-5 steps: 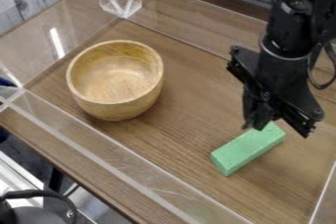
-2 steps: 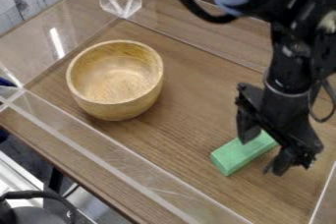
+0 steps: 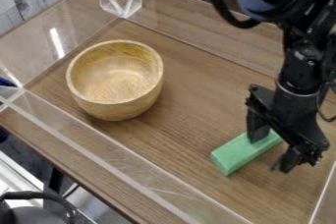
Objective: Put the green block in the brown bowl
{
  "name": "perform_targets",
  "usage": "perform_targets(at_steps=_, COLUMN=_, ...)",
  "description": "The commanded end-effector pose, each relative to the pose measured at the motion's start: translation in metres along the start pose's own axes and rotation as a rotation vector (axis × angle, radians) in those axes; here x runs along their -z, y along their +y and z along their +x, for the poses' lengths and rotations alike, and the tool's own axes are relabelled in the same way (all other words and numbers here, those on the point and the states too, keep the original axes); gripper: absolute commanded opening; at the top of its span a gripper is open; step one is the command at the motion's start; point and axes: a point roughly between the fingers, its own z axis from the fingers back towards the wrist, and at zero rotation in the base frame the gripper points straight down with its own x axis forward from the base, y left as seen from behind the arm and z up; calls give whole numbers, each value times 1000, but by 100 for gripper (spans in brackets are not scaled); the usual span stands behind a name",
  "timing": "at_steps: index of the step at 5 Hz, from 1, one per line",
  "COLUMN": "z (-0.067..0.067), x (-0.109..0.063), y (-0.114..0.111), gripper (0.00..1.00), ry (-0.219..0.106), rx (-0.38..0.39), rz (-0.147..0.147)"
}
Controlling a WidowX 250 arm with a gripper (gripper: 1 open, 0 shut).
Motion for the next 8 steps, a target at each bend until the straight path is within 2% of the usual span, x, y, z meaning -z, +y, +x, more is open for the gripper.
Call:
perform_targets(at_steps=1, z=12, x=-7, y=3, gripper=100, ry=-29, rx=21, rz=32)
perform_targets(at_steps=4, z=14, x=5, y=9, gripper=100, ry=43, rx=23, rz=89)
perform_targets(at_steps=6, z=16, x=22, y=28, gripper=100, ry=0, rx=-2, rz=98)
perform_targets(at_steps=8, z=-2, x=26, y=18, gripper=100, ry=58, rx=-69, rz=48)
